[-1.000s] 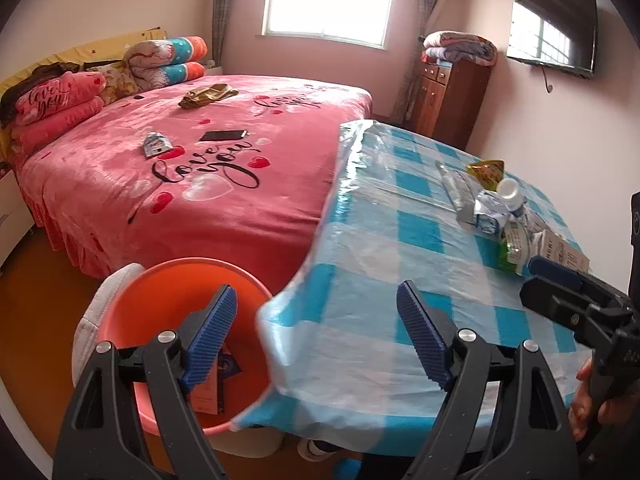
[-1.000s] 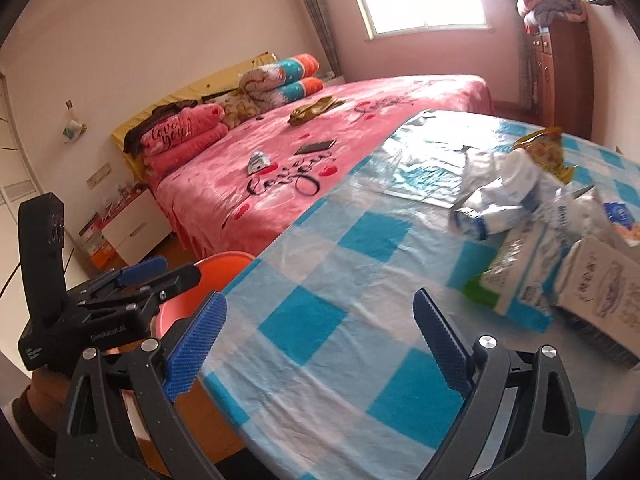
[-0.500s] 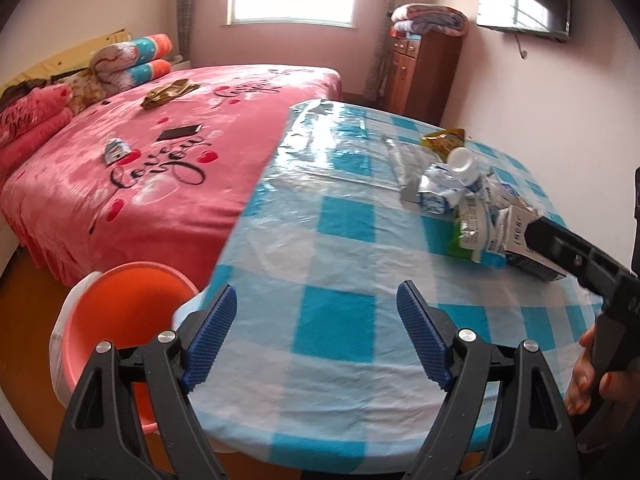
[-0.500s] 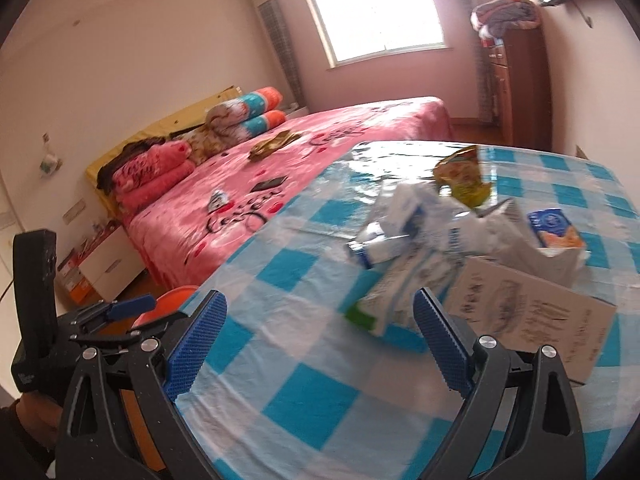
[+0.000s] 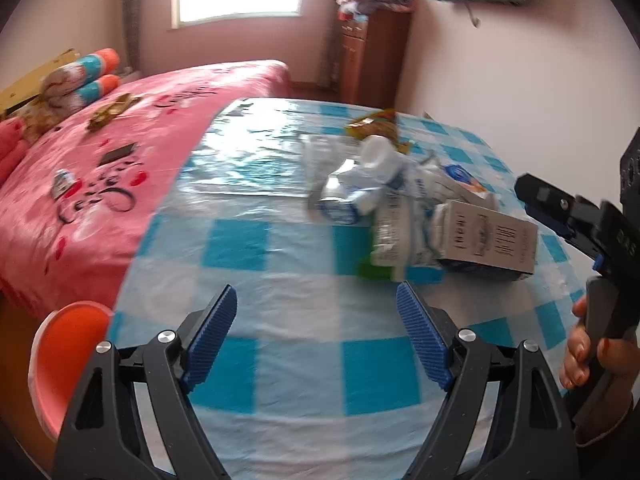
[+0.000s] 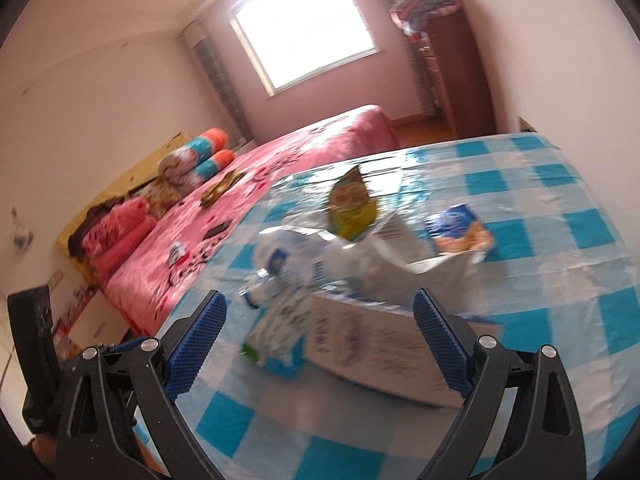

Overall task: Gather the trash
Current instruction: 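Move both open tools back to the trash pile on the table, then grasp the white-and-blue milk bag with the left tool while the right tool grasps the dark blue milk packet, then lift the milk bag and blue packet and carry both to the orange bucket, then open both tools over the orange bucket to drop the bag and packet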

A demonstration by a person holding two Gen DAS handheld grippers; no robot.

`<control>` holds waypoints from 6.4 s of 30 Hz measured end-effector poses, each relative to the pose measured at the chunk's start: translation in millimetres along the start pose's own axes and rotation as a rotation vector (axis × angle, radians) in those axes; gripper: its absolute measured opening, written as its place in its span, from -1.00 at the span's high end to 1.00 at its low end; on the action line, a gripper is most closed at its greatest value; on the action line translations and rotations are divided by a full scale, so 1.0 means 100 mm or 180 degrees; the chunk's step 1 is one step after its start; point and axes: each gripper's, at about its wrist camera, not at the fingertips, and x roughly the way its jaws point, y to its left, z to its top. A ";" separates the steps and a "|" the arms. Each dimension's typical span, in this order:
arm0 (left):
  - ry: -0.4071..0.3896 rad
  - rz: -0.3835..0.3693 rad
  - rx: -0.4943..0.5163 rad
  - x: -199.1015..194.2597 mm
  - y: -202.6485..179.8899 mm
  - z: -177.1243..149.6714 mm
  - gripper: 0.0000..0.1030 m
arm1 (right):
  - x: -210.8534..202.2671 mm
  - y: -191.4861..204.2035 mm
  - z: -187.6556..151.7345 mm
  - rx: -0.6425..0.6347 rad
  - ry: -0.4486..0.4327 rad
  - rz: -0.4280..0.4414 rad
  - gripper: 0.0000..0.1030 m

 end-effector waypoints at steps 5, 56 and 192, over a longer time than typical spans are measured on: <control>0.0063 -0.0161 0.0098 0.18 -0.22 0.16 -0.61 | 0.00 -0.40 0.06 0.0318 0.0013 -0.0098 -0.81; 0.0399 -0.0139 0.0101 0.88 -0.49 0.34 0.08 | 0.27 -0.41 -0.18 0.0017 0.1105 0.1191 -0.64; 0.0076 0.0872 -0.1883 -0.42 2.92 -1.36 -0.13 | 1.72 3.00 -0.93 -0.0924 0.1953 0.1568 -0.53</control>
